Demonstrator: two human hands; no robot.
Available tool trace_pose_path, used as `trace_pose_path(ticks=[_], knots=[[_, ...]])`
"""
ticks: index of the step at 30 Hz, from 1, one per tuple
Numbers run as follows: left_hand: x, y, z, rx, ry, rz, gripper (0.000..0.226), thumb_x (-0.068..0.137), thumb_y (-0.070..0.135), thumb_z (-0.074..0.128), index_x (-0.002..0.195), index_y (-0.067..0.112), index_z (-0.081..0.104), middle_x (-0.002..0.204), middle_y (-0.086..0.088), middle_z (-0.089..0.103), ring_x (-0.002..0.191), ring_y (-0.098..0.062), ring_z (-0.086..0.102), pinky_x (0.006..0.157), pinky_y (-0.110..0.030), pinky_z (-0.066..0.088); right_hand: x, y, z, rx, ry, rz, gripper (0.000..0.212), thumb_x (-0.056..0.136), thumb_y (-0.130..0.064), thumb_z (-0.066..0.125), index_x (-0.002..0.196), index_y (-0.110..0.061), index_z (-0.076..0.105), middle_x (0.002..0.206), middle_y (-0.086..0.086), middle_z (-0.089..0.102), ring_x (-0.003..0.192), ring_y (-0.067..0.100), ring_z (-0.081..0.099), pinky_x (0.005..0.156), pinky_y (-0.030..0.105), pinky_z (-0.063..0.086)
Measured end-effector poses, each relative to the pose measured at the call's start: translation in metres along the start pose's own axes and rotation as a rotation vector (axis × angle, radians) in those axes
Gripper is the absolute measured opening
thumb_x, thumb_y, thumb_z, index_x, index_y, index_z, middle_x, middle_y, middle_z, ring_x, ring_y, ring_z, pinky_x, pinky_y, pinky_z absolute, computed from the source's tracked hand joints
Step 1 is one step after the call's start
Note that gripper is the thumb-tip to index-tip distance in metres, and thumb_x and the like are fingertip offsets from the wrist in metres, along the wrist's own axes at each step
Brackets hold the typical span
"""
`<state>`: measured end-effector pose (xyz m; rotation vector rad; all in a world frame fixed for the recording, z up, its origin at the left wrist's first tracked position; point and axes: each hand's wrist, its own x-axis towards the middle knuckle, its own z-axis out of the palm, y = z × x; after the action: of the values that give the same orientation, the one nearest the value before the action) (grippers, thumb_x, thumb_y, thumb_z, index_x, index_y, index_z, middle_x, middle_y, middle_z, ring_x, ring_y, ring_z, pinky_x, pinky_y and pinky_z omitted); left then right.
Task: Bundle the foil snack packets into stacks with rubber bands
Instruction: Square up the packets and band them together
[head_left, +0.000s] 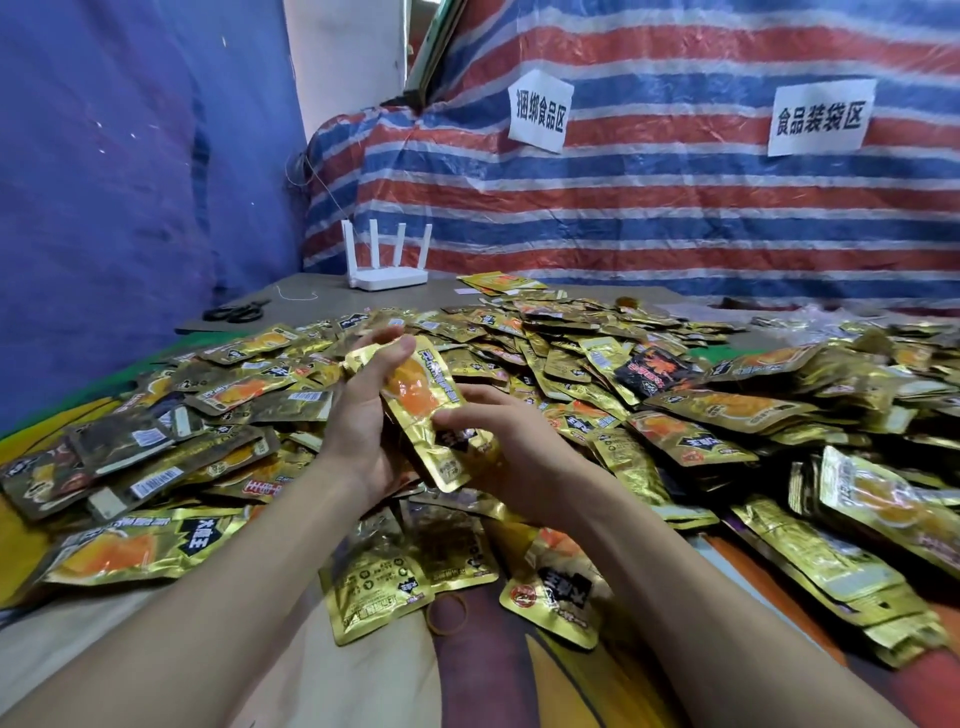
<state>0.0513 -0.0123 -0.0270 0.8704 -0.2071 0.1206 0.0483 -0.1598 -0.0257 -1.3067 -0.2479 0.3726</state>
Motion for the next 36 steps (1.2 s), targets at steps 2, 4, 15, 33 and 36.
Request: trace_pose_path(ticks=[2,4,15,33,36], knots=[[-0.001,-0.002,0.003,0.058,-0.017,-0.007,0.007,0.082,0.035,0.072,0.079,0.031,0.076,0.083,-0.005,0.067,0.073,-0.024,0.068,0.066,-0.038,0.058,-0.003,-0.003,0.001,-0.063,0.004,-0.008,0.033,0.084,0.001,0.070,0.116,-0.008,0.063,0.089,0.010,0.068,0.072,0.022,0.067,0.057,0.030,0.053],[0.002,-0.003,0.004,0.074,-0.028,0.014,0.007,0.082,0.036,0.071,0.085,0.031,0.074,0.088,-0.007,0.067,0.075,-0.024,0.068,0.066,-0.036,0.057,-0.005,-0.009,0.000,-0.143,0.017,-0.019,0.037,0.085,0.000,0.068,0.121,-0.007,0.061,0.093,0.011,0.065,0.079,0.026,0.063,0.059,0.033,0.050],[-0.014,-0.024,0.016,0.728,0.000,0.066,0.092,0.064,0.064,0.076,0.141,0.031,0.038,0.126,0.006,0.063,0.110,-0.014,0.065,0.095,-0.043,0.050,-0.026,-0.062,-0.033,-0.555,0.403,-0.141,0.056,0.078,-0.017,0.073,0.130,-0.019,0.052,0.122,0.011,0.060,0.107,0.032,0.065,0.085,0.050,0.058],[-0.027,-0.031,0.018,1.091,-0.231,0.408,0.045,0.079,0.056,0.066,0.122,0.046,0.055,0.113,0.035,0.053,0.111,0.012,0.052,0.085,-0.012,0.039,0.038,-0.068,-0.112,-1.419,0.879,0.252,0.052,0.095,-0.013,0.053,0.143,-0.017,0.034,0.142,0.030,0.028,0.125,0.045,0.042,0.102,0.046,0.040],[-0.026,-0.031,0.020,1.117,-0.232,0.427,0.049,0.079,0.053,0.063,0.126,0.043,0.056,0.113,0.030,0.055,0.112,0.010,0.052,0.086,-0.011,0.039,0.041,-0.062,-0.108,-1.719,0.850,0.304,0.047,0.092,-0.026,0.052,0.137,-0.018,0.042,0.145,0.030,0.031,0.134,0.047,0.031,0.111,0.054,0.028]])
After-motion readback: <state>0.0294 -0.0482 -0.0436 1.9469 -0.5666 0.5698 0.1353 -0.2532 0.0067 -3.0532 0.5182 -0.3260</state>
